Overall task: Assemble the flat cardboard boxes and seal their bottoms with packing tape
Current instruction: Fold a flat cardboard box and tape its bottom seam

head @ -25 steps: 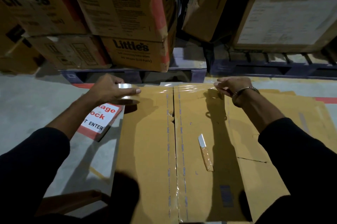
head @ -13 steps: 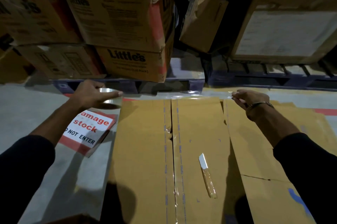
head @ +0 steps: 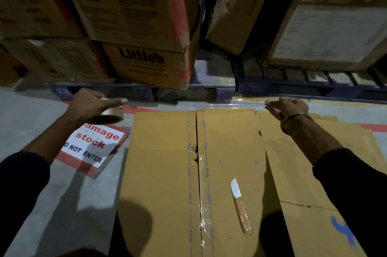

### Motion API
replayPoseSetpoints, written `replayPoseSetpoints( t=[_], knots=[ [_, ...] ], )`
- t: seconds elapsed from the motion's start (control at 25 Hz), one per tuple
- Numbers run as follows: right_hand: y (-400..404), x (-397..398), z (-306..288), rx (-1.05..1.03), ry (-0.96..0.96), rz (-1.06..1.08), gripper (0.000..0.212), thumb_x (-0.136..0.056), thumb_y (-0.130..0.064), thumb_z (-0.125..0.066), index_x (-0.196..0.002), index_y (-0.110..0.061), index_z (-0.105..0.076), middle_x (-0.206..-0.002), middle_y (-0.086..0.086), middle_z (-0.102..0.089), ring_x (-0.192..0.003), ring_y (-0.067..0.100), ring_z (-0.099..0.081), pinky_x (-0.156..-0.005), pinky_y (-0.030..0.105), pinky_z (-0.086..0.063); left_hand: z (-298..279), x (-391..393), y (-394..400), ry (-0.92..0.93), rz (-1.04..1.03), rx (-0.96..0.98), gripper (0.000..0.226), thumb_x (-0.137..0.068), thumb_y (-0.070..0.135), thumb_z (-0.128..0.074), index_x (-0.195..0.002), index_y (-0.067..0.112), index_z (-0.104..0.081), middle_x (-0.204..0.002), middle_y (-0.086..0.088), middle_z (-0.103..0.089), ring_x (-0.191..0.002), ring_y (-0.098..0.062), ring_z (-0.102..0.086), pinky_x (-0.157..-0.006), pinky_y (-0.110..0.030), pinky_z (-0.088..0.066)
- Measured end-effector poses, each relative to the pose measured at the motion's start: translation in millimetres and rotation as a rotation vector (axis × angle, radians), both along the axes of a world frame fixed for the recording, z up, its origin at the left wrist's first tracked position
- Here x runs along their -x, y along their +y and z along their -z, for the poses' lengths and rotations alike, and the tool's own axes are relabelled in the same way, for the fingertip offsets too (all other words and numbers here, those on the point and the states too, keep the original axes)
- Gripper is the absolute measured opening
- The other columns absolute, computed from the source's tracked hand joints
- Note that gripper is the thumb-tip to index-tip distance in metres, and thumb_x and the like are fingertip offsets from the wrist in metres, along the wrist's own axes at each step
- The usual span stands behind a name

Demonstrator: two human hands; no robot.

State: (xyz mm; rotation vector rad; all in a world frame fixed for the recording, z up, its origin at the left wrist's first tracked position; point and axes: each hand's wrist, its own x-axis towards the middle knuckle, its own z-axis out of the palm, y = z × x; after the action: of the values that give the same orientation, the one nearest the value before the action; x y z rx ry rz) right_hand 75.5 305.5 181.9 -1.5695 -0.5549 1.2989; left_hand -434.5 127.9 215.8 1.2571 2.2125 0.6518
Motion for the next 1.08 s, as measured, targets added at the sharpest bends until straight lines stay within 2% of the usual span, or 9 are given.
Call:
replayPoseSetpoints(
  t=[0.16,0.36,0.52,0.64,0.72,0.84,0.92,1.0,1.08],
  knots=[
    [1,-2,8,0.021,0.02,0.027,0.047,-0.085,0.016,-0.067,-0.127,-0.004,-0.059,-0.093,0.021,-0.076,-0.076,0.025,-0.079,-0.075,0.037,-0.066,9,3,4,-0.078,-0.005,-0.017,0.058,-0.065,0.051,-0.09,-0.082,-0.001,-0.07,-0.081,-0.017,-0.072,-0.076,-0.031,-0.071,-0.064,-0.042,-0.058],
    [1,-1,16,0.041,0.086,0.077,0.045,-0.082,0.015,-0.073,-0.117,-0.01,-0.061,-0.103,0.024,-0.074,-0.085,0.03,-0.078,-0.079,0.038,-0.065,19,-2,9,-0.136,-0.051,-0.027,0.057,-0.071,0.048,-0.089,-0.08,-0.003,-0.067,-0.075,-0.016,-0.069,-0.068,-0.026,-0.066,-0.059,-0.033,-0.05],
    [0,3,23,0.083,0.074,0.066,0.032,-0.082,0.017,-0.072,-0.103,-0.007,-0.064,-0.104,0.026,-0.074,-0.084,0.029,-0.078,-0.08,0.038,-0.065,37,-4,6,-0.163,-0.052,-0.001,0.058,-0.073,0.049,-0.087,-0.086,-0.005,-0.069,-0.082,-0.017,-0.072,-0.075,-0.028,-0.068,-0.061,-0.032,-0.05],
    [-4,10,36,0.159,0.077,-0.034,0.03,-0.092,0.008,-0.065,-0.121,-0.002,-0.063,-0.116,0.015,-0.072,-0.091,0.022,-0.074,-0.073,0.028,-0.064,57,-2,4,-0.184,-0.098,0.001,0.07,-0.069,0.059,-0.085,-0.089,-0.007,-0.07,-0.085,-0.019,-0.072,-0.079,-0.031,-0.068,-0.069,-0.036,-0.051],
    [-7,12,45,0.221,0.079,-0.105,0.012,-0.1,0.0,-0.057,-0.109,-0.004,-0.065,-0.122,0.008,-0.069,-0.1,0.018,-0.07,-0.072,0.021,-0.061,66,-4,2,-0.221,-0.119,0.025,0.08,-0.066,0.066,-0.083,-0.089,-0.008,-0.068,-0.084,-0.022,-0.072,-0.078,-0.034,-0.067,-0.072,-0.04,-0.051],
    [-10,20,51,0.273,-0.07,-0.233,0.009,-0.103,-0.012,-0.056,-0.1,-0.011,-0.064,-0.106,0.006,-0.068,-0.084,0.017,-0.063,-0.052,0.015,-0.053,76,-8,3,-0.272,-0.144,0.013,0.066,-0.069,0.067,-0.082,-0.073,0.004,-0.064,-0.069,-0.018,-0.062,-0.066,-0.027,-0.056,-0.064,-0.033,-0.043],
    [-14,28,52,0.255,-0.255,-0.276,0.02,-0.1,-0.017,-0.06,-0.118,-0.008,-0.065,-0.112,0.012,-0.067,-0.073,0.014,-0.054,-0.061,0.027,-0.055,77,-9,2,-0.262,-0.133,0.013,0.056,-0.075,0.064,-0.08,-0.068,0.012,-0.06,-0.066,-0.014,-0.058,-0.065,-0.025,-0.054,-0.061,-0.03,-0.04],
    [-23,33,47,0.335,-0.343,-0.245,0.02,-0.098,-0.021,-0.065,-0.109,-0.005,-0.064,-0.104,0.016,-0.064,-0.07,0.02,-0.051,-0.067,0.039,-0.051,79,-8,2,-0.246,-0.129,0.015,0.055,-0.078,0.063,-0.078,-0.069,0.011,-0.062,-0.069,-0.017,-0.063,-0.067,-0.025,-0.058,-0.063,-0.031,-0.041],
    [-26,32,42,0.425,-0.409,-0.283,0.019,-0.096,-0.025,-0.068,-0.098,-0.006,-0.065,-0.092,0.011,-0.062,-0.071,0.023,-0.051,-0.058,0.038,-0.046,78,-8,2,-0.225,-0.124,0.023,0.054,-0.08,0.064,-0.076,-0.068,0.013,-0.062,-0.069,-0.013,-0.065,-0.068,-0.023,-0.059,-0.063,-0.031,-0.041]
  ],
)
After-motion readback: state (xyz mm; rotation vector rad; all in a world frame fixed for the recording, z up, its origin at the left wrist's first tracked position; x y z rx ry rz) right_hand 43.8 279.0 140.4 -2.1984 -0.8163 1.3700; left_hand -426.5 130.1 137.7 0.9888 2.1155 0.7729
